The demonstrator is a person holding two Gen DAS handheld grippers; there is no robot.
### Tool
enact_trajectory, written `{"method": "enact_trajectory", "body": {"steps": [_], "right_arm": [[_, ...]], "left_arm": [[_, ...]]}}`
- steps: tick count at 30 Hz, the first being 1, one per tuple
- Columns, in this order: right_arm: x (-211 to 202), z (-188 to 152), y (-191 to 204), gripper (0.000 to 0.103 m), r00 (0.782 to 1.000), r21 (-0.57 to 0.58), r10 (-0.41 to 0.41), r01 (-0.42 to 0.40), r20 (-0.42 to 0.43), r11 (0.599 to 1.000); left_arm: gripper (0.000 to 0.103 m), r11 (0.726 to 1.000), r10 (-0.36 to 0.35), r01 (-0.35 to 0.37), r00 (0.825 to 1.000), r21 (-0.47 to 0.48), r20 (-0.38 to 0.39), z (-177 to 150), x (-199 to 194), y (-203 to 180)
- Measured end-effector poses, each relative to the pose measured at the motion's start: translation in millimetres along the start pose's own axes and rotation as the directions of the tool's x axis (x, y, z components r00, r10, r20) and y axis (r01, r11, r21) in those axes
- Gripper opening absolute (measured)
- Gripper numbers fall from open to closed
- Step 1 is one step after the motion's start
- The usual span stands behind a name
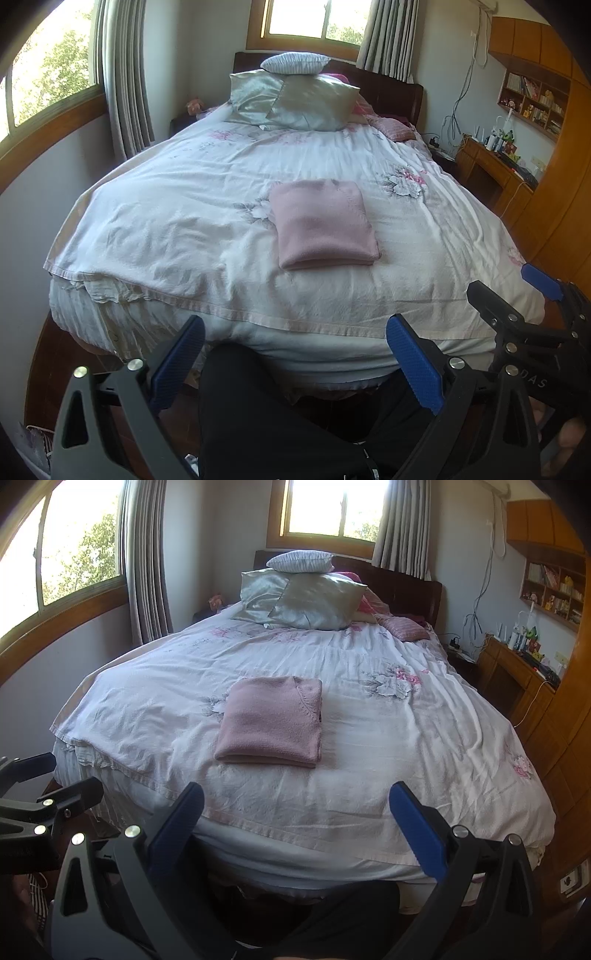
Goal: Fold small clothes
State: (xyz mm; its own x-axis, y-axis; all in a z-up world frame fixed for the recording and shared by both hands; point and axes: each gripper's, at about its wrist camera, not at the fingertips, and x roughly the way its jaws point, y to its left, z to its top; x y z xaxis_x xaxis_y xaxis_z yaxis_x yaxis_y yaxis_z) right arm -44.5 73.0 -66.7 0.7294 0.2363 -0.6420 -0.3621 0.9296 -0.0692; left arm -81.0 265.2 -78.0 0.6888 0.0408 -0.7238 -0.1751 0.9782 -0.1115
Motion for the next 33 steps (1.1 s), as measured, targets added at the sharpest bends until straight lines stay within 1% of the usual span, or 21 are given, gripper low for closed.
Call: {"method": "enact_trajectory", "body": {"steps": [20,25,30,33], "right_arm": [[0.1,0.9,0.0,0.1,1.0,0.002,0.002,-0.002,-0.002,1.0],[8.6,1.7,-2.3,0.1,1.0,-0.001,0.0,0.0,-0.011,1.0],[7.3,0.8,0.4,0.1,1.0,-0.01,-0.024,0.024,0.008,1.0],[6.1,-1.3,2.3,0.1,1.0,-0.011,-0.018,0.018,0.003,1.0]], "left_arm": [[0.099,1.0,0.004,-0.004,1.0,0.0,0.001,1.4,0.2,0.5],[0.099,1.0,0.004,-0.004,1.0,0.0,0.001,1.9,0.4,0.9],[0.099,1.0,0.004,-0.004,1.0,0.002,0.0,1.7,1.5,2.0],[0.099,1.0,0.004,-0.004,1.0,0.001,0.001,2.3,0.4,0.9]]}}
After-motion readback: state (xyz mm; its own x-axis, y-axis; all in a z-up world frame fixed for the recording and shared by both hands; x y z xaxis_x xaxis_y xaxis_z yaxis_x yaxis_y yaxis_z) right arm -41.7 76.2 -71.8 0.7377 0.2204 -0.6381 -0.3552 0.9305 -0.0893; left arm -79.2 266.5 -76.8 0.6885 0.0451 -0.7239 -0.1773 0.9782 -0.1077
